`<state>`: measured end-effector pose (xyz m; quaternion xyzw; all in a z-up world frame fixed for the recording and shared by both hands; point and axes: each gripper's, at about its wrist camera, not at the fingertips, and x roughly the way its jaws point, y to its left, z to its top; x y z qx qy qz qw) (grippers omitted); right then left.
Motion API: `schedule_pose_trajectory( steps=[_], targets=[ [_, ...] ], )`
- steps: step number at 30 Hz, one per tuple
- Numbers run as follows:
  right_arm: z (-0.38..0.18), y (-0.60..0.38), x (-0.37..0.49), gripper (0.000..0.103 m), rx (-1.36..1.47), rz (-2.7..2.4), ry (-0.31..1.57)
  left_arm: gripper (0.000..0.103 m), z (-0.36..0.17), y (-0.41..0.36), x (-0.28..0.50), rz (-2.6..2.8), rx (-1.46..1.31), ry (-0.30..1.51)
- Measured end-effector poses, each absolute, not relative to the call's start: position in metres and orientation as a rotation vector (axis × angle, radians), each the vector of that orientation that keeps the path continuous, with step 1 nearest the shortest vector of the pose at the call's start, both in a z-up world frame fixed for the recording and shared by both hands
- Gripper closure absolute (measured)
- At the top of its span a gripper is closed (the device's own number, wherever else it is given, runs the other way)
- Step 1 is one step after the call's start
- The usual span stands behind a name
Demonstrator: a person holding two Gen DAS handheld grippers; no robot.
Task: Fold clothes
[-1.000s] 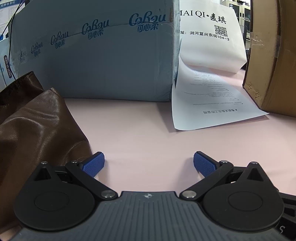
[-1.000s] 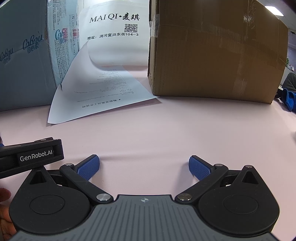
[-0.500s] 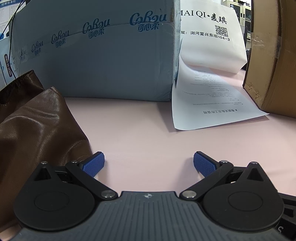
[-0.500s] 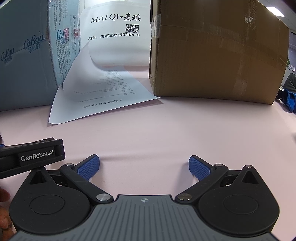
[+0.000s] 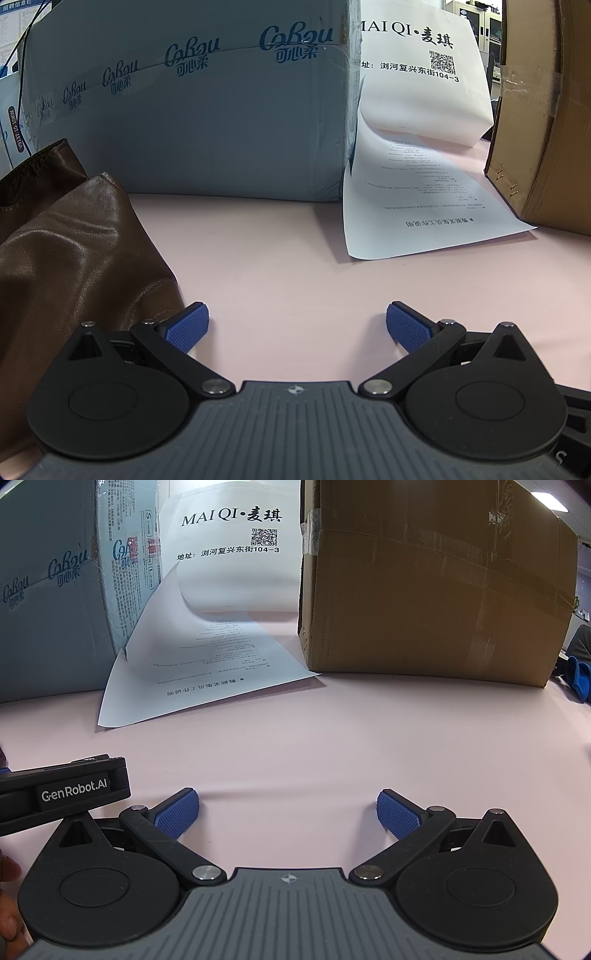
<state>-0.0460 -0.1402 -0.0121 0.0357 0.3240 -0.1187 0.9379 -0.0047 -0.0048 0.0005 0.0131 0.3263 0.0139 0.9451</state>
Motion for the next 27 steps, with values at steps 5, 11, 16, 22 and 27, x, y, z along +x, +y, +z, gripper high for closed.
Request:
schedule_pose_trajectory(
  steps=[5, 11, 16, 22, 27],
  targets=[
    [-0.013, -0.141, -0.047, 0.000, 0.075, -0.239, 0.659, 0.000, 0.001, -0.005, -0.004, 0.028, 0.026, 0.665],
    [-0.012, -0.141, -0.048, 0.000, 0.079, -0.236, 0.656, 0.000, 0.000, -0.004, -0.004, 0.026, 0.022, 0.664],
    [-0.012, -0.143, -0.048, 0.000, 0.091, -0.227, 0.653, 0.000, 0.000, -0.001, -0.003, 0.020, 0.010, 0.663],
    [-0.011, -0.144, -0.050, 0.000, 0.097, -0.219, 0.637, 0.000, 0.000, 0.002, -0.004, 0.007, -0.008, 0.654],
    [-0.008, -0.140, -0.054, 0.000, 0.070, -0.238, 0.598, 0.000, 0.002, 0.006, -0.005, -0.025, -0.029, 0.641]
  ],
)
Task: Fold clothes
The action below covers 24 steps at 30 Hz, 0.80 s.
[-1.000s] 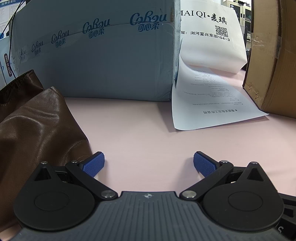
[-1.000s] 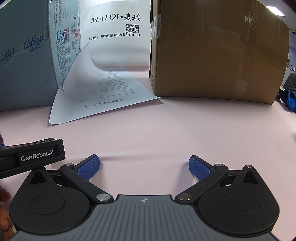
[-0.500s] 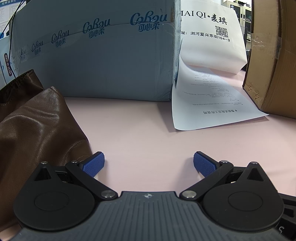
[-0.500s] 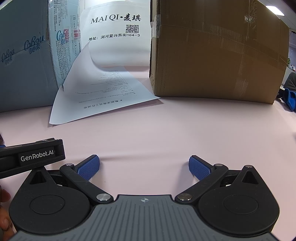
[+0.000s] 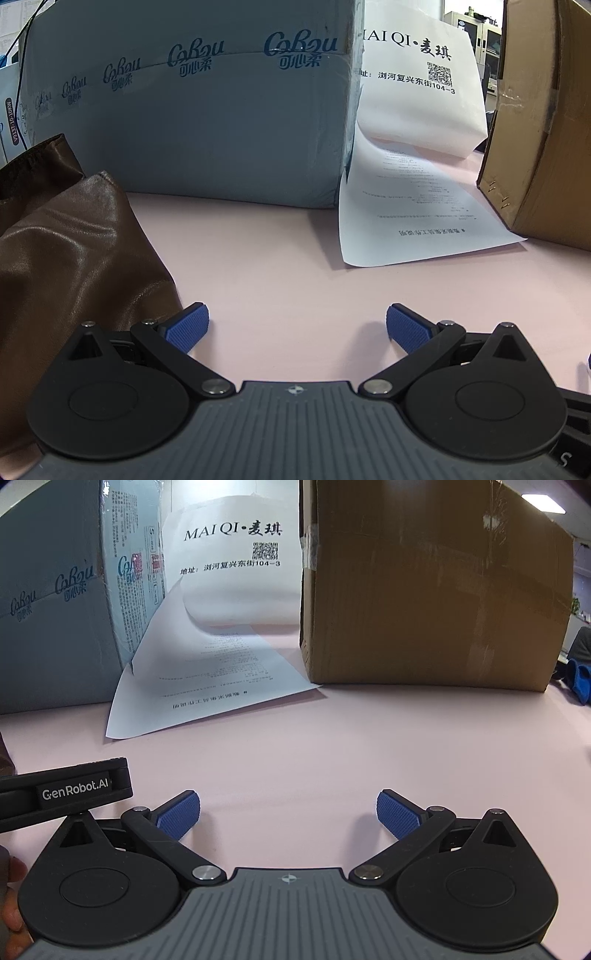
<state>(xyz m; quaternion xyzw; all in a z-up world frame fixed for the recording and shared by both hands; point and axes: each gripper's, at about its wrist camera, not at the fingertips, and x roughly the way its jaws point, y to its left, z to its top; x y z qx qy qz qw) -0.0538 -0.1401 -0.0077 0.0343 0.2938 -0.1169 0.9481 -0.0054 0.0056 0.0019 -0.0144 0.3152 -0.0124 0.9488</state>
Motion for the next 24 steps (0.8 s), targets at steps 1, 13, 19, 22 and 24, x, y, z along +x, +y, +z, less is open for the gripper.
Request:
schedule_pose_trajectory(
  steps=[1, 13, 19, 22, 24],
  targets=[
    [-0.006, -0.139, -0.056, 0.000, 0.064, -0.236, 0.584, 0.000, 0.002, 0.007, -0.006, -0.032, -0.034, 0.638],
    [0.026, -0.133, -0.108, 0.000, 0.052, -0.129, 0.343, 0.000, 0.040, 0.025, -0.047, -0.094, -0.066, 0.468],
    [0.049, -0.122, -0.141, 0.000, 0.073, -0.020, 0.204, 0.000, 0.056, 0.060, -0.077, -0.015, -0.110, 0.421],
    [0.060, -0.112, -0.152, 0.000, 0.086, 0.030, 0.170, 0.000, 0.058, 0.079, -0.086, 0.026, -0.084, 0.409],
    [0.065, -0.103, -0.157, 0.000, 0.087, 0.047, 0.161, 0.000, 0.059, 0.092, -0.090, 0.059, -0.075, 0.403]
  ],
)
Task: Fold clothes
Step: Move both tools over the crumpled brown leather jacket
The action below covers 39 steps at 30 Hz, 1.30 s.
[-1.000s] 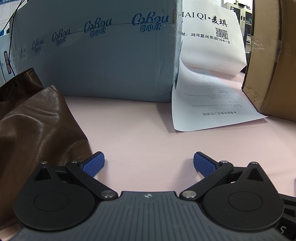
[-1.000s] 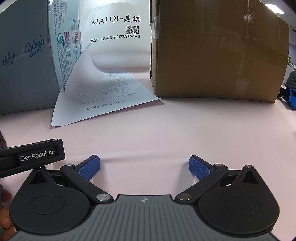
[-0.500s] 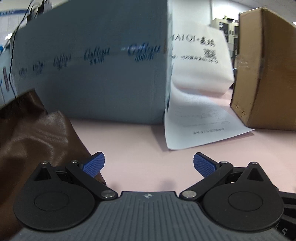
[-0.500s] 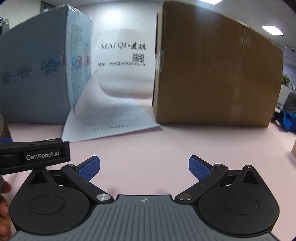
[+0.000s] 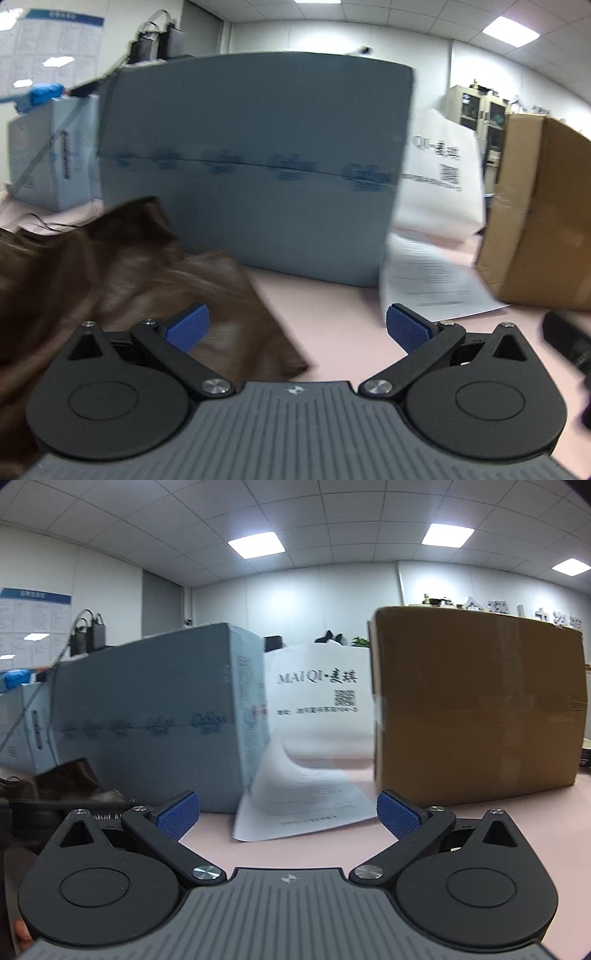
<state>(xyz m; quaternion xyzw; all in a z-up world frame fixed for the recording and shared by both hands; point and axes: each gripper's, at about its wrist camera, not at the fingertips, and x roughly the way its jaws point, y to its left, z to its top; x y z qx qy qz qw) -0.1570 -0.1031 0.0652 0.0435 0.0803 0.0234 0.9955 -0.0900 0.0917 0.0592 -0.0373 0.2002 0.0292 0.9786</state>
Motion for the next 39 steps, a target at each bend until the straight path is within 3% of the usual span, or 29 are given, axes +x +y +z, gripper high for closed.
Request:
schedule_pose_trajectory(
  steps=[24, 39],
  targets=[
    [0.077, 0.064, -0.177, 0.000, -0.014, 0.326, 0.188, 0.000, 0.065, 0.255, -0.159, 0.358, -0.075, 0.409],
    [0.049, 0.065, -0.123, 0.001, 0.075, 0.287, 0.386, 0.000, 0.042, 0.255, -0.148, 0.337, 0.017, 0.480]
  ],
)
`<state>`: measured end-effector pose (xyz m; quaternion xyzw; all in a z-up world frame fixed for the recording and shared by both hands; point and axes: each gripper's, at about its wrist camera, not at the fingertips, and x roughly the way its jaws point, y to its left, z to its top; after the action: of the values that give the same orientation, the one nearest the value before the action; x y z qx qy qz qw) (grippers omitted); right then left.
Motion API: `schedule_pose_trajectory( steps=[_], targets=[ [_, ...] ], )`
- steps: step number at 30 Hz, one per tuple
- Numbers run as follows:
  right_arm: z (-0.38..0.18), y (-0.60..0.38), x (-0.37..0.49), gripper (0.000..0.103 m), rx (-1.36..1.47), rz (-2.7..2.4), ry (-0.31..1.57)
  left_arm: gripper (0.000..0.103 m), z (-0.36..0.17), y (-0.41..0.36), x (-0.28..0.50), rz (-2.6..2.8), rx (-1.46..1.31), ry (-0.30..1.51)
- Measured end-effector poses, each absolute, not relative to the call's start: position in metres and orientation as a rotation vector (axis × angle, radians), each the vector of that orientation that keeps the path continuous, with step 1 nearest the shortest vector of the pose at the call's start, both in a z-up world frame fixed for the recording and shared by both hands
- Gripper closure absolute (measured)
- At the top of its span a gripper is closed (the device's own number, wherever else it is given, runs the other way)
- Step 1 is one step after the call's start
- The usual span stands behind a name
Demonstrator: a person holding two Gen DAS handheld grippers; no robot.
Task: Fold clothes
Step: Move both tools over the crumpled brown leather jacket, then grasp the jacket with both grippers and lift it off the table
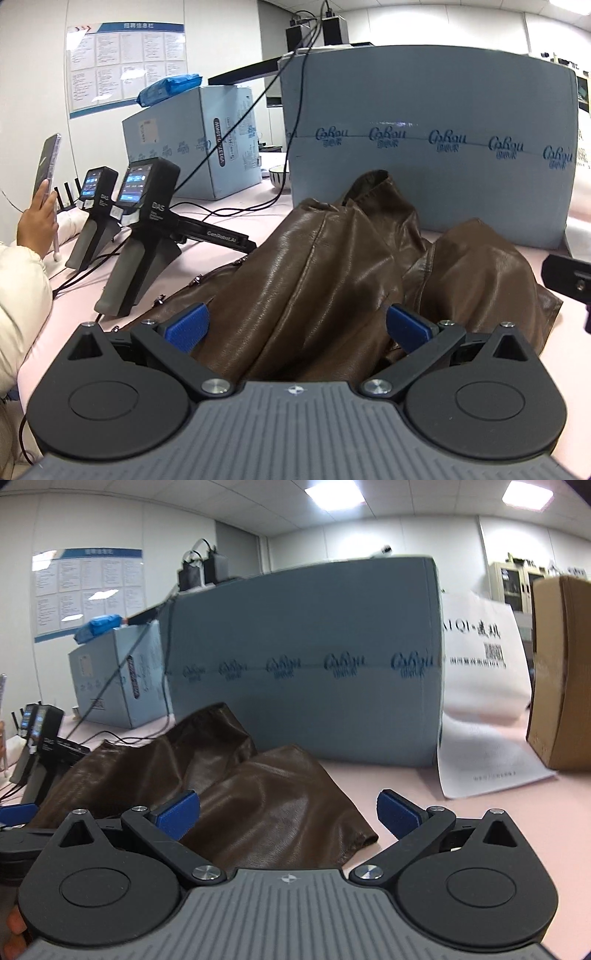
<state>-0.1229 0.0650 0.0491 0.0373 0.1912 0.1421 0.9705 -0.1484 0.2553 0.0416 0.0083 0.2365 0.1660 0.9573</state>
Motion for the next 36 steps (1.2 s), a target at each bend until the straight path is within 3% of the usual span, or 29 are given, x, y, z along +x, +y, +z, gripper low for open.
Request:
schedule_pose_trajectory(
  steps=[3, 5, 7, 10, 12, 14, 17, 19, 27, 36],
  targets=[
    [0.037, 0.061, -0.114, 0.006, 0.113, 0.315, 0.440, 0.000, 0.035, 0.259, -0.141, 0.297, -0.046, 0.539],
    [0.032, 0.060, -0.108, 0.016, 0.130, 0.326, 0.472, 0.000, 0.032, 0.259, -0.140, 0.298, -0.053, 0.543],
    [0.027, 0.062, -0.100, 0.039, 0.129, 0.348, 0.519, 0.000, 0.025, 0.257, -0.138, 0.299, -0.040, 0.549],
    [0.021, 0.065, -0.093, 0.063, 0.122, 0.367, 0.563, 0.002, 0.016, 0.255, -0.134, 0.297, -0.027, 0.562],
    [0.017, 0.067, -0.090, 0.067, 0.115, 0.376, 0.585, 0.008, 0.015, 0.256, -0.134, 0.294, -0.042, 0.566],
    [0.014, 0.069, -0.088, 0.071, 0.102, 0.384, 0.593, 0.023, 0.013, 0.257, -0.134, 0.294, -0.054, 0.573],
    [0.013, 0.071, -0.089, 0.084, 0.086, 0.388, 0.587, 0.043, 0.011, 0.257, -0.131, 0.308, -0.042, 0.584],
    [0.012, 0.072, -0.091, 0.092, 0.084, 0.392, 0.577, 0.051, 0.011, 0.255, -0.132, 0.303, -0.037, 0.578],
    [0.015, 0.075, -0.103, 0.100, 0.075, 0.410, 0.507, 0.086, 0.013, 0.252, -0.137, 0.337, -0.012, 0.540],
    [0.023, 0.078, -0.103, 0.101, 0.095, 0.412, 0.464, 0.093, 0.020, 0.248, -0.140, 0.359, 0.027, 0.532]
  ],
)
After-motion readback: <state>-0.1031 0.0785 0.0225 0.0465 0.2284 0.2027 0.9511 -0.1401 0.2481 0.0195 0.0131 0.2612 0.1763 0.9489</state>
